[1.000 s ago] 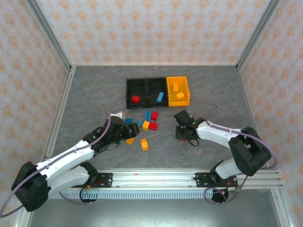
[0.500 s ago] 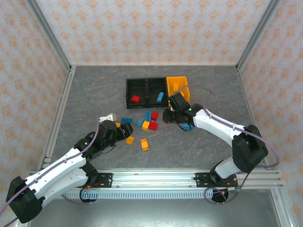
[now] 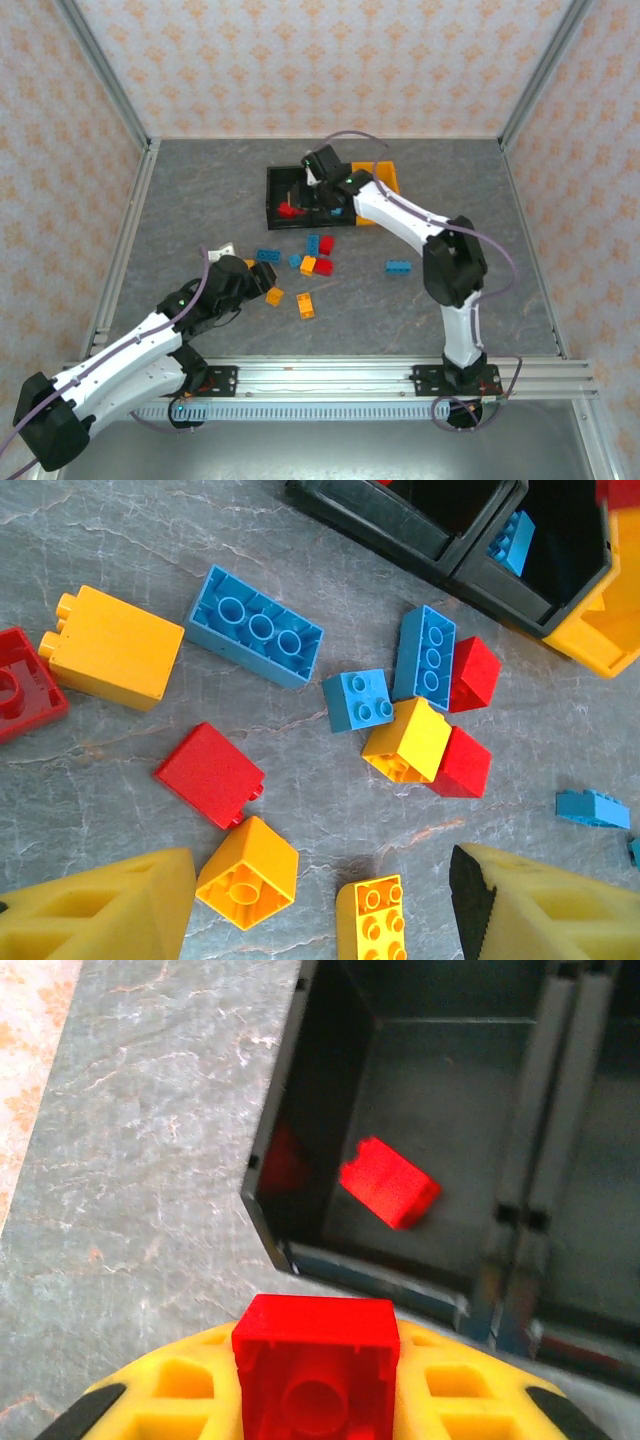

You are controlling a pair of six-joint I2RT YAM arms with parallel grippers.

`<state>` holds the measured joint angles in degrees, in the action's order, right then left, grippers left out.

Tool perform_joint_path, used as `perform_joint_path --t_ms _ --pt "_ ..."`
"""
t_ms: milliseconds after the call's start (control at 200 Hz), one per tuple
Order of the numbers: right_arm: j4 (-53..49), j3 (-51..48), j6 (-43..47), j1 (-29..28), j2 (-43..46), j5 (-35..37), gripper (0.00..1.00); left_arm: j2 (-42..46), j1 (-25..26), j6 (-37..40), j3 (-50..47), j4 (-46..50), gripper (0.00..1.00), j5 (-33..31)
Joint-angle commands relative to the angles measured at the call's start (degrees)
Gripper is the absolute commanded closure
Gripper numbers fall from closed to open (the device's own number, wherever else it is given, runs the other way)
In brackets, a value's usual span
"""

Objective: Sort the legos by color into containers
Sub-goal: Place the lego in the container, then pick up the lego from the center of the table.

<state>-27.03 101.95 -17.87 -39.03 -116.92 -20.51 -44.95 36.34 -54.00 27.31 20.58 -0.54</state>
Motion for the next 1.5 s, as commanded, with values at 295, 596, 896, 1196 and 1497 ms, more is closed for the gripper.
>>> perform_joint_path --t_ms 295,596,896,1196,1497 --pt "-11.9 34.09 2.4 -0.17 -24.61 4.36 0.68 2.33 -0.74 -1.29 1.62 4.3 0.31 -2.72" --pt "-10.91 37.36 2.17 -0.17 -27.22 5.55 0.48 0.92 -0.83 -1.12 1.16 4.54 0.31 -2.7" --pt "-10.03 35.09 3.06 -0.17 -19.81 5.5 0.41 0.42 -1.38 -2.58 2.22 7.35 0.26 -5.88" --pt "2.68 1.63 4.76 -0.26 6.02 3.11 0.4 -2.53 -5.55 2.06 5.3 9.24 0.25 -5.61" --pt "3.48 -23.96 3.87 -0.26 22.43 7.63 0.33 -7.85 -5.83 10.48 7.26 1.8 0.25 1.66"
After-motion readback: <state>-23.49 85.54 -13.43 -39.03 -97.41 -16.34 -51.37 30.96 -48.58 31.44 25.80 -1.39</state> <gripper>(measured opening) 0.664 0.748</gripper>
